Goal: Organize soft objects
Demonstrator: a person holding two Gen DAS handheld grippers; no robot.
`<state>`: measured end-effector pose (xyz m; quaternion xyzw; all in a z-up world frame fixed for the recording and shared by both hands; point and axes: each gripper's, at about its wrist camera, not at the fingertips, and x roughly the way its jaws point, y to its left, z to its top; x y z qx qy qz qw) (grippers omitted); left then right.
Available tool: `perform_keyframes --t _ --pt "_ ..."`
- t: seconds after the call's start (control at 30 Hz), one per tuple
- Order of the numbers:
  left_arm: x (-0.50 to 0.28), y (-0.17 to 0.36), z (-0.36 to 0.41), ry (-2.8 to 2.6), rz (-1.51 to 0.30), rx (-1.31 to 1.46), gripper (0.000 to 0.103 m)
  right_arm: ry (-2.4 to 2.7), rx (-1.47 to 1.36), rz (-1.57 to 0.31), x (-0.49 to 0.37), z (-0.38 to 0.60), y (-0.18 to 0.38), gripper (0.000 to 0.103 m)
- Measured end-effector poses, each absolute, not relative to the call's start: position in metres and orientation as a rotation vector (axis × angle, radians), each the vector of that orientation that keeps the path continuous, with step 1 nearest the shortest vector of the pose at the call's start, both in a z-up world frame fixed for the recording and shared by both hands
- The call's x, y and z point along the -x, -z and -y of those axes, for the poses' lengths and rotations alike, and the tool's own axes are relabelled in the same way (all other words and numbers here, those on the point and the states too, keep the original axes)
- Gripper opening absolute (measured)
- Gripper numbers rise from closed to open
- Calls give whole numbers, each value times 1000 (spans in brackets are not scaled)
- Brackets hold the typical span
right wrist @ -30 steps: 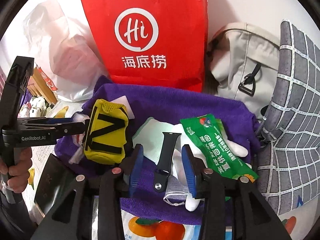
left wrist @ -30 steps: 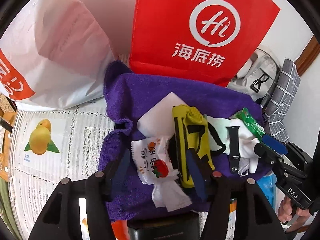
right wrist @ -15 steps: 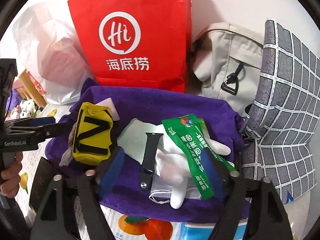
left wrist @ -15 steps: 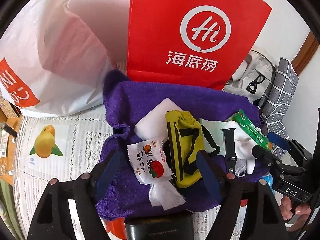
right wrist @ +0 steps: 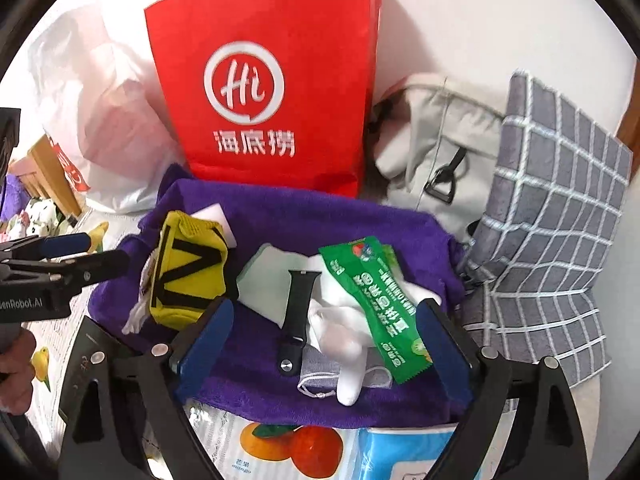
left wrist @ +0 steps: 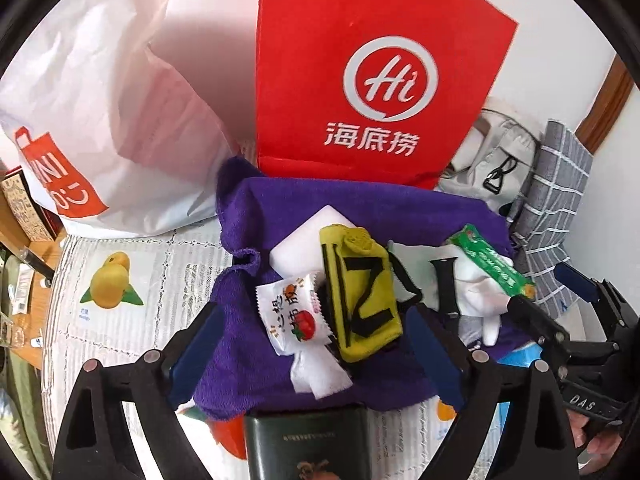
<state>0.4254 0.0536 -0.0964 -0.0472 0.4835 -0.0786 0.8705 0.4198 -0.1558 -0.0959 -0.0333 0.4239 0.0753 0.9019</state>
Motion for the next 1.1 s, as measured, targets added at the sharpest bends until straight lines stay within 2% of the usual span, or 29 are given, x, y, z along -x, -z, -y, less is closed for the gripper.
perform_keyframes --t 0.07,0.17,0.6,1.1 --pt "-419 91 -54 164 -1006 104 92 -150 74 -860 -414 156 92 101" --pt "-408 85 -52 154 -1003 99 94 -127 104 -839 -402 158 87 102" --pt "-333 54 -41 85 -938 26 94 -92 51 -823 -327 175 56 102" --pt "-205 22 -31 46 -842 39 95 -87 46 -748 -200 186 10 102"
